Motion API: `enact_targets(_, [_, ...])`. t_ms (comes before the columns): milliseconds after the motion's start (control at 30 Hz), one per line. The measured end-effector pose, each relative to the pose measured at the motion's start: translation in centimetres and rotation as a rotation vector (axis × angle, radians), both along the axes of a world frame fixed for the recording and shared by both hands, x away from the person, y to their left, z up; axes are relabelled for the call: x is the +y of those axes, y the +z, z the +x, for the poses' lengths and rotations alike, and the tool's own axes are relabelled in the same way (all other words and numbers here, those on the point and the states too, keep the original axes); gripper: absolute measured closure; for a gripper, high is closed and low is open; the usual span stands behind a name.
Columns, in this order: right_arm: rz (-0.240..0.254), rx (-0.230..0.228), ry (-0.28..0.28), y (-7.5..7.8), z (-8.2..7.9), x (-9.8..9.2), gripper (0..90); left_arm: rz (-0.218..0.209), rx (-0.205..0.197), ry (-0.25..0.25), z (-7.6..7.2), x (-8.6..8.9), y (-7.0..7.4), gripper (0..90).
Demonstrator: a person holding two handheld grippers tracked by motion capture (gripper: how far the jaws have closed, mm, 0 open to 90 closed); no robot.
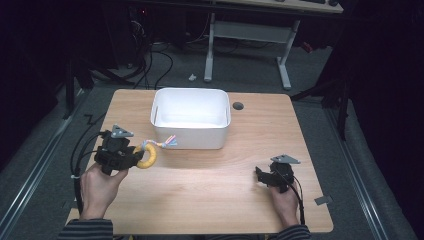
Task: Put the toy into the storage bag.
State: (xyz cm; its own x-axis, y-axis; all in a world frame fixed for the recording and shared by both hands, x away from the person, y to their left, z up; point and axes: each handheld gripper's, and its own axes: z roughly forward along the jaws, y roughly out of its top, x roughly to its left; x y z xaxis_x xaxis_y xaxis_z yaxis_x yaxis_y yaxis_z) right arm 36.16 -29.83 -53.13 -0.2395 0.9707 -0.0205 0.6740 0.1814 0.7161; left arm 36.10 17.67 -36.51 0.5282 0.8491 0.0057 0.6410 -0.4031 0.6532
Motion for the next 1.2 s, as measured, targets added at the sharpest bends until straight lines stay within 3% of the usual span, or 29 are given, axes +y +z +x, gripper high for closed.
enact_targets(600, [-0.001,0.000,0.000,0.0,0.0,0.0,23.3,-0.012,0.012,-0.036,2.3,-1.7,2.1,66.5])
enact_targets(1200, [-0.001,0.000,0.000,0.0,0.0,0.0,23.2,-0.025,0.026,-0.068,4.8,-3.4,3.2,66.6])
